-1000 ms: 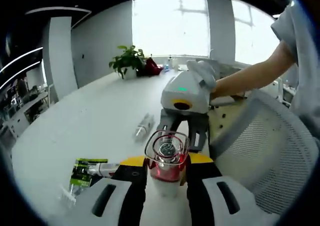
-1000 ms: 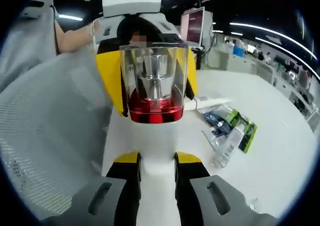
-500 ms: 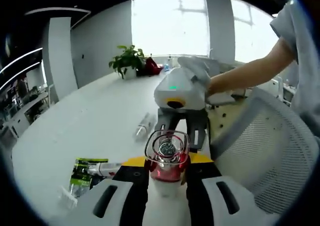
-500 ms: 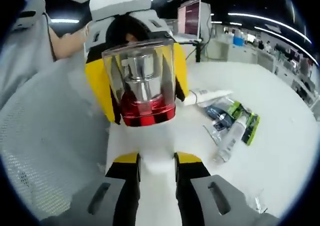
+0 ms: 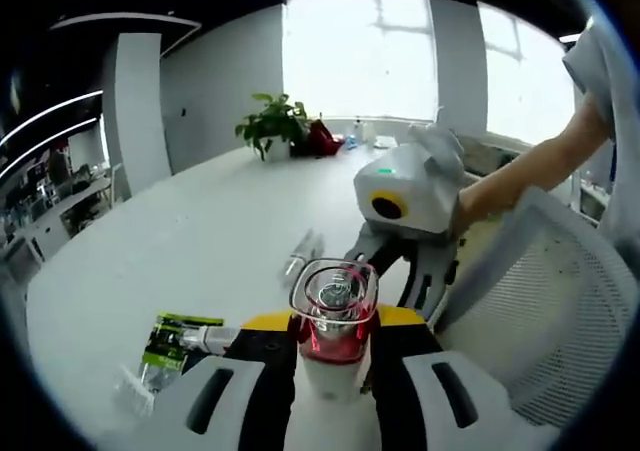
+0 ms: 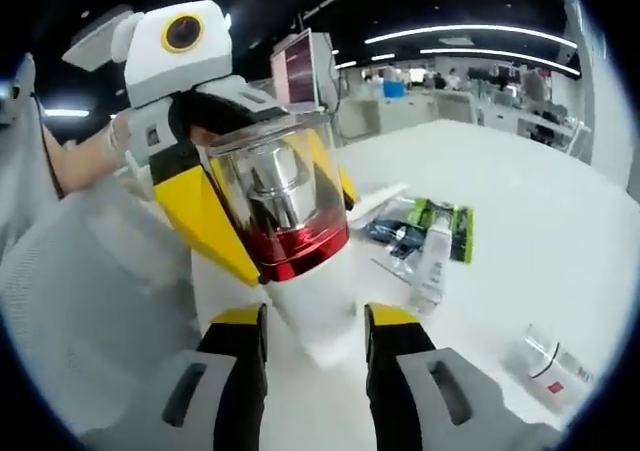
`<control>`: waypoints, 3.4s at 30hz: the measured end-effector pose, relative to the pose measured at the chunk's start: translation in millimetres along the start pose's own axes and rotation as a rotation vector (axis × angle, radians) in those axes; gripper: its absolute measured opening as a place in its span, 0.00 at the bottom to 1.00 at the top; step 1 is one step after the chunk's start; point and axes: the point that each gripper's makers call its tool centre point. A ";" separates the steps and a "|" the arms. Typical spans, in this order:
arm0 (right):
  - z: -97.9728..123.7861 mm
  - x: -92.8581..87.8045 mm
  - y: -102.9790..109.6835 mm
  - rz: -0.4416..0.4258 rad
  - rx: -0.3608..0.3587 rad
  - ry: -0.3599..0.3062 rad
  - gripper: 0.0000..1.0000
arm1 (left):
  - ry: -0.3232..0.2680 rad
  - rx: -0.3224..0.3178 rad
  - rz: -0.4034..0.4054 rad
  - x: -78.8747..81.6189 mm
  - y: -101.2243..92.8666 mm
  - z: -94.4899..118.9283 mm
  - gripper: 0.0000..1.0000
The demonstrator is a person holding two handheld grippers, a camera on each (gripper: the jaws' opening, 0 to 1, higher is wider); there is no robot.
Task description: Arrange the skincare products in the storage area until every visible bottle or jar stands upright without overlapping.
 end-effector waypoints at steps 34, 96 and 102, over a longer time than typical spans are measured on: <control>-6.3 10.4 -9.1 0.088 -0.056 -0.042 0.30 | -0.023 0.027 -0.011 2.0 11.9 8.2 0.35; 7.8 12.1 -78.3 0.018 -0.158 -0.051 0.43 | -0.002 0.105 0.027 -4.3 32.3 19.4 0.26; 18.6 8.1 -68.7 -0.025 -0.181 -0.046 0.51 | 0.001 0.113 0.021 -4.5 30.5 21.1 0.26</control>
Point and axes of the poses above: the point that each gripper's makers call its tool centre point, and the gripper's own axes: z roughly backward along the fingers, y roughly to its left, x roughly out of its top, and after that the axes turned 7 degrees about z, right-handed
